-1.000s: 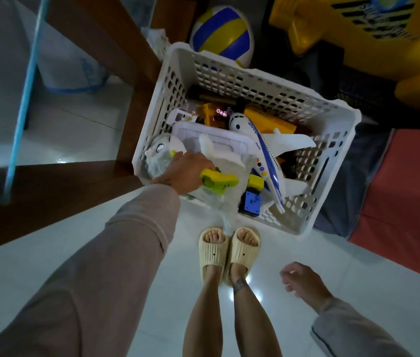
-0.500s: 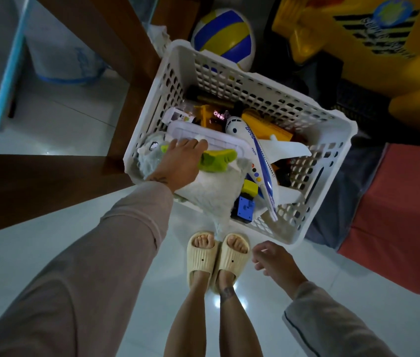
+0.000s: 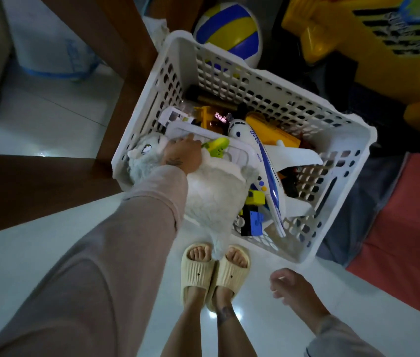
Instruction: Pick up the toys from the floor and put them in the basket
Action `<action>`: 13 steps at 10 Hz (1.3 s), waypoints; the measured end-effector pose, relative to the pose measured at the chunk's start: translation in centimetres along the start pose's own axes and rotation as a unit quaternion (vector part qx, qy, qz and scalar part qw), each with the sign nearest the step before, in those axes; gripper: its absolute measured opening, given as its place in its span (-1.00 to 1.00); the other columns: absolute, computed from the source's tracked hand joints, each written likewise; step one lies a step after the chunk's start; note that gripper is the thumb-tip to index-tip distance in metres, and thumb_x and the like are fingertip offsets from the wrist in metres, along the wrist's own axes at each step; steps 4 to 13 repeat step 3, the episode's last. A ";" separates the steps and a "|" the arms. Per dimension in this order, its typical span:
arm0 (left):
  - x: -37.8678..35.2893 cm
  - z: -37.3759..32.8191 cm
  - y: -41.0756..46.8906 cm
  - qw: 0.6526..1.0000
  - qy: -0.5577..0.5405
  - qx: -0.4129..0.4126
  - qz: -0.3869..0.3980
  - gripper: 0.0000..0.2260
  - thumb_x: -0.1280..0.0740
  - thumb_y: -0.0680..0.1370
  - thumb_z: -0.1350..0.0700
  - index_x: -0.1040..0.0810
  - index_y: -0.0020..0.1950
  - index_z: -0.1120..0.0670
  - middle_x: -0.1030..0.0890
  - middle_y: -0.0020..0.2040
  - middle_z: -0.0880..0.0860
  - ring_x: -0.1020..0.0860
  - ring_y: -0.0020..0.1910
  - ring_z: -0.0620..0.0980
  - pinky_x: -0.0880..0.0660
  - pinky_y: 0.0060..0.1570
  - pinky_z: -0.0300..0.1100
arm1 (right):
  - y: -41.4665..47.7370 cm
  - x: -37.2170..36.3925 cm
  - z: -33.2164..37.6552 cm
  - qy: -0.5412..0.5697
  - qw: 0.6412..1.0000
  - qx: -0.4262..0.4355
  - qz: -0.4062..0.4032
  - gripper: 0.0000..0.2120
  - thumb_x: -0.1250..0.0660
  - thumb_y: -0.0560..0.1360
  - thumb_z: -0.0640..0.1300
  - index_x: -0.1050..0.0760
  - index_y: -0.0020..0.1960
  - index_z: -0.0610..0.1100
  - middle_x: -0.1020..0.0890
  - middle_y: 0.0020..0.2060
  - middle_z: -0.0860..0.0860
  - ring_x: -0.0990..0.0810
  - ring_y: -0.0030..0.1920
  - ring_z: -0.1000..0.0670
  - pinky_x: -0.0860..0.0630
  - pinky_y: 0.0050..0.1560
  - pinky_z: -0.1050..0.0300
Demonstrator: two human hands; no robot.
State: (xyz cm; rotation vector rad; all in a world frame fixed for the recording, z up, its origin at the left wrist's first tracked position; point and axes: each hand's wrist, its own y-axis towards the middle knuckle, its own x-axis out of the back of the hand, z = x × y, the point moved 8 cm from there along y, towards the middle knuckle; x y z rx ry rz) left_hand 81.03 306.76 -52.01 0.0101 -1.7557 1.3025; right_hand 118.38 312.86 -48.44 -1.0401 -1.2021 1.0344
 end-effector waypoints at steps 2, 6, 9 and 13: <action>1.4 0.5 -4.0 0.996 -0.005 -0.019 -0.091 -0.62 -0.10 0.55 0.20 -0.37 0.36 0.20 -0.45 0.36 0.20 -0.39 0.34 0.19 -0.24 0.37 0.07 | -1.3 0.0 -0.1 -0.010 1.000 0.003 -0.011 -0.87 -0.30 0.46 -0.14 -0.56 -0.05 -0.17 -0.65 -0.23 -0.06 -0.63 -0.25 -0.02 -0.48 -0.15 0.15; 0.5 1.0 -8.9 0.988 -0.095 -0.005 -0.118 -0.59 -0.14 0.51 0.25 -0.39 0.37 0.18 -0.46 0.36 0.18 -0.38 0.38 0.13 -0.21 0.41 -0.01 | -3.6 -0.1 1.2 0.013 1.000 0.024 -0.006 -0.89 -0.27 0.50 -0.16 -0.54 -0.03 -0.16 -0.64 -0.21 -0.06 -0.64 -0.17 -0.06 -0.55 0.03 0.03; 0.5 1.0 -8.9 0.988 -0.095 -0.005 -0.118 -0.59 -0.14 0.51 0.25 -0.39 0.37 0.18 -0.46 0.36 0.18 -0.38 0.38 0.13 -0.21 0.41 -0.01 | -3.6 -0.1 1.2 0.013 1.000 0.024 -0.006 -0.89 -0.27 0.50 -0.16 -0.54 -0.03 -0.16 -0.64 -0.21 -0.06 -0.64 -0.17 -0.06 -0.55 0.03 0.03; 0.5 1.0 -8.9 0.988 -0.095 -0.005 -0.118 -0.59 -0.14 0.51 0.25 -0.39 0.37 0.18 -0.46 0.36 0.18 -0.38 0.38 0.13 -0.21 0.41 -0.01 | -3.6 -0.1 1.2 0.013 1.000 0.024 -0.006 -0.89 -0.27 0.50 -0.16 -0.54 -0.03 -0.16 -0.64 -0.21 -0.06 -0.64 -0.17 -0.06 -0.55 0.03 0.03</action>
